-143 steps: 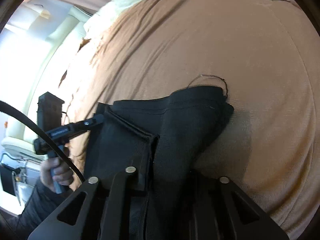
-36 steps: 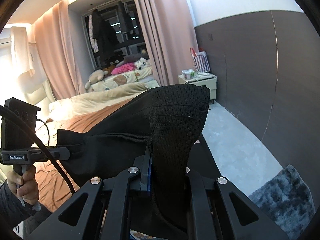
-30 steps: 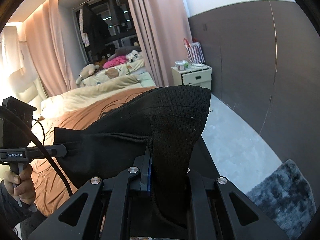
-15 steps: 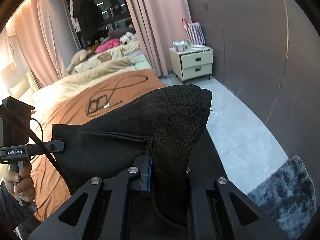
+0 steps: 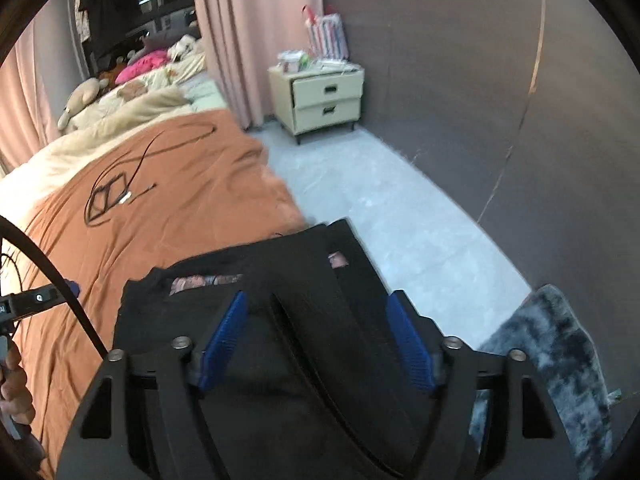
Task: Fold small clothes
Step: 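Lower the folded shirt onto the stack of black clothes with both tools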
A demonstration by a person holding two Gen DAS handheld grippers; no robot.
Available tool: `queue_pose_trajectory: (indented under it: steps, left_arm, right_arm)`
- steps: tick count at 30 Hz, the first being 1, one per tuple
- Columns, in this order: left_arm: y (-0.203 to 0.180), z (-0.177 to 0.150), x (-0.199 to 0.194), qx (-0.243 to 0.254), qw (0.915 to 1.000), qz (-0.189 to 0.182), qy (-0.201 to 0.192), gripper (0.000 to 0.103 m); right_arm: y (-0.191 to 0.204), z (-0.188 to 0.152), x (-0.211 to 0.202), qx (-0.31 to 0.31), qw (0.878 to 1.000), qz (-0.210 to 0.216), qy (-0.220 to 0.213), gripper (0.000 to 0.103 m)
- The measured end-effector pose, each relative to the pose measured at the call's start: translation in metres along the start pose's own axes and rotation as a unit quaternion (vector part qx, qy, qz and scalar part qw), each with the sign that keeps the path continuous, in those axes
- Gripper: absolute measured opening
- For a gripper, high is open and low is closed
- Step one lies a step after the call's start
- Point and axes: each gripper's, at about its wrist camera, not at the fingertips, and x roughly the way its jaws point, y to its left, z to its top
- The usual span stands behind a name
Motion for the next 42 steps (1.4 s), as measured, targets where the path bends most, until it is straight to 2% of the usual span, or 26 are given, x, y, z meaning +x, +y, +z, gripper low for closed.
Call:
queue_pose_trajectory:
  steps: [2,7,11,12,17,19,21,26,31,35,41,42]
  left_arm:
    - [0.001,-0.004,0.000,0.008,0.9999,0.010,0.002,0.042]
    - [-0.004,-0.017,0.011,0.031,0.9990,0.009,0.031,0.042]
    - [-0.012,-0.033,0.027,0.054,0.9966,0.021,0.059,0.042]
    - [-0.012,-0.036,0.030,0.056,0.9961,0.024,0.064,0.042]
    - [-0.009,-0.048,0.051,0.069,0.9928,0.045,0.087,0.042]
    - [-0.003,-0.051,0.061,0.072,0.9909,0.066,0.093,0.042]
    - [0.005,-0.051,0.067,0.068,0.9904,0.074,0.095,0.042]
    - [0.017,-0.048,0.072,0.062,0.9902,0.087,0.090,0.046]
    - [0.017,-0.050,0.064,0.043,0.9924,0.082,0.081,0.046]
    - [0.009,-0.059,0.058,0.053,0.9920,0.078,0.084,0.048]
    - [-0.007,-0.076,0.053,0.054,0.9918,0.071,0.092,0.056]
    - [-0.012,-0.080,0.052,0.058,0.9912,0.074,0.093,0.056]
  right_arm:
    - [-0.010,0.001,-0.017,0.003,1.000,-0.013,-0.009,0.072]
    - [-0.025,-0.016,-0.043,-0.003,1.000,-0.002,0.005,0.072]
    - [-0.025,-0.030,-0.039,-0.030,0.999,0.016,0.041,0.042]
    - [-0.025,-0.032,-0.036,-0.035,0.998,0.015,0.051,0.039]
    - [-0.033,-0.030,-0.015,-0.050,0.994,0.011,0.094,0.037]
    - [-0.033,-0.025,-0.002,-0.058,0.993,-0.008,0.103,0.037]
    - [-0.038,-0.019,0.008,-0.058,0.992,-0.033,0.103,0.036]
    - [-0.051,-0.005,0.011,-0.041,0.994,-0.050,0.089,0.036]
    - [-0.067,0.010,-0.015,-0.024,0.996,-0.069,0.055,0.036]
    - [-0.096,0.010,-0.053,-0.006,0.998,-0.038,0.041,0.036]
    - [-0.131,-0.012,-0.087,-0.003,0.999,-0.022,0.043,0.036]
    - [-0.140,-0.015,-0.093,-0.002,0.999,-0.019,0.045,0.033]
